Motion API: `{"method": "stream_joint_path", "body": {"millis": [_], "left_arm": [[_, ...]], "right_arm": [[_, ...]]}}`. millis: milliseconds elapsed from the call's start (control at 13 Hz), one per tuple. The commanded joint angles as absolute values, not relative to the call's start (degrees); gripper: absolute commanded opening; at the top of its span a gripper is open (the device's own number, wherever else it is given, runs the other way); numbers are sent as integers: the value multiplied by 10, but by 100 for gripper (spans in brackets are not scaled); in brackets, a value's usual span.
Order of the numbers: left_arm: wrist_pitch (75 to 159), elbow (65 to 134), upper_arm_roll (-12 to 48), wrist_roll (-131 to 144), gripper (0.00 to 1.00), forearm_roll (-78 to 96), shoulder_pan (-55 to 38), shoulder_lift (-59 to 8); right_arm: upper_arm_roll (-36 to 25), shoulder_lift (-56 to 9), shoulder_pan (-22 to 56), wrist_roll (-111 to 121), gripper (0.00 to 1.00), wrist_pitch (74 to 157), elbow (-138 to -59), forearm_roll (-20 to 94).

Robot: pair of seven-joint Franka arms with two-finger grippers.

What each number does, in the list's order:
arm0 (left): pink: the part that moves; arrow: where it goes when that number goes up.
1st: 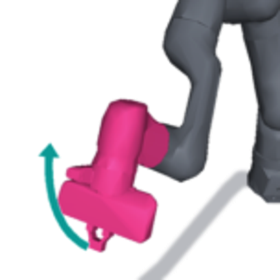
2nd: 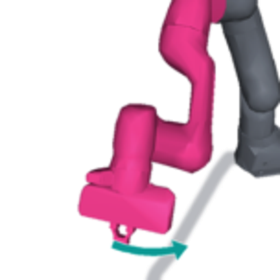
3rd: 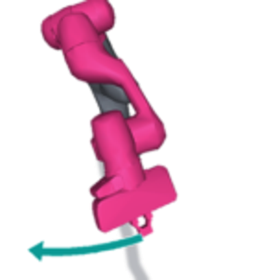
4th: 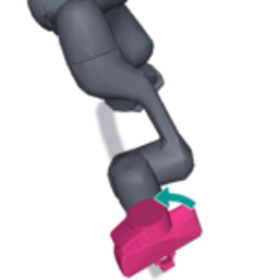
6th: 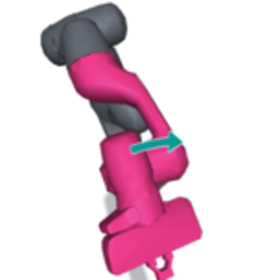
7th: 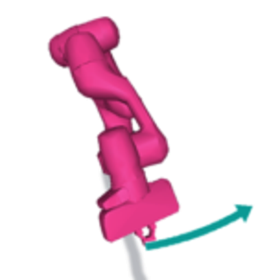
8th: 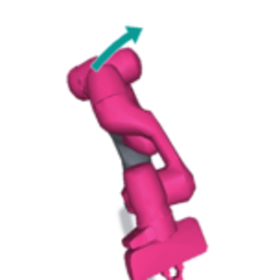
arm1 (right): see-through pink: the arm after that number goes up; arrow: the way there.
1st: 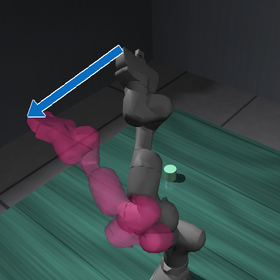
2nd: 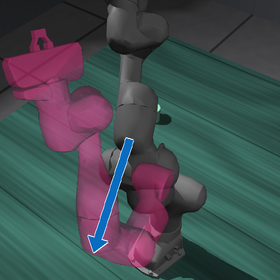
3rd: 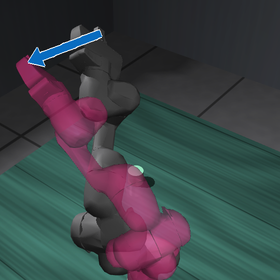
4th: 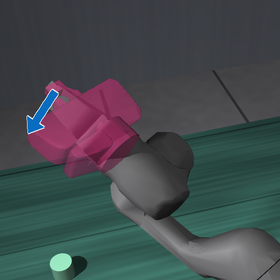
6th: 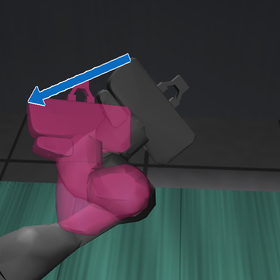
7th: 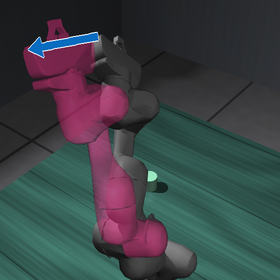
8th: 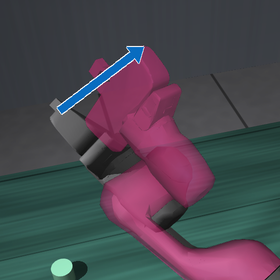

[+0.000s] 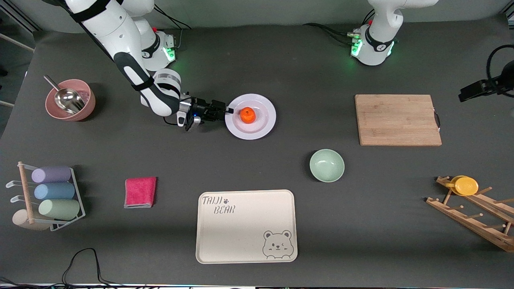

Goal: Place orange and plate with both arms
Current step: 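Grip the plate rim with the right gripper while the left gripper withdraws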

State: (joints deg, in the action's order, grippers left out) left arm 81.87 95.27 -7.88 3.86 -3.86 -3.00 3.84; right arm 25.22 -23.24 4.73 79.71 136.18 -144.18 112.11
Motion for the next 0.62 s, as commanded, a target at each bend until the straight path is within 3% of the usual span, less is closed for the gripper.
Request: {"method": "stream_joint_path", "body": {"millis": [0,154,308,538], "left_arm": [[866,1020,-62,25,100,-46,-28,70],[934,1108,-64,27,100,-46,-39,109],[928,1108,-68,32,100,-46,-48,105],[926,1086,-98,32,100,-47,-83,79]], "right_arm": [[257,-263,47,878,55,1371,-1430,1166],[257,-269,46,891,25,1371,-1427,1174],[257,-270,46,890,0,1371,-1427,1175],[257,-269,46,882,0,1370,-1422,1175]]}}
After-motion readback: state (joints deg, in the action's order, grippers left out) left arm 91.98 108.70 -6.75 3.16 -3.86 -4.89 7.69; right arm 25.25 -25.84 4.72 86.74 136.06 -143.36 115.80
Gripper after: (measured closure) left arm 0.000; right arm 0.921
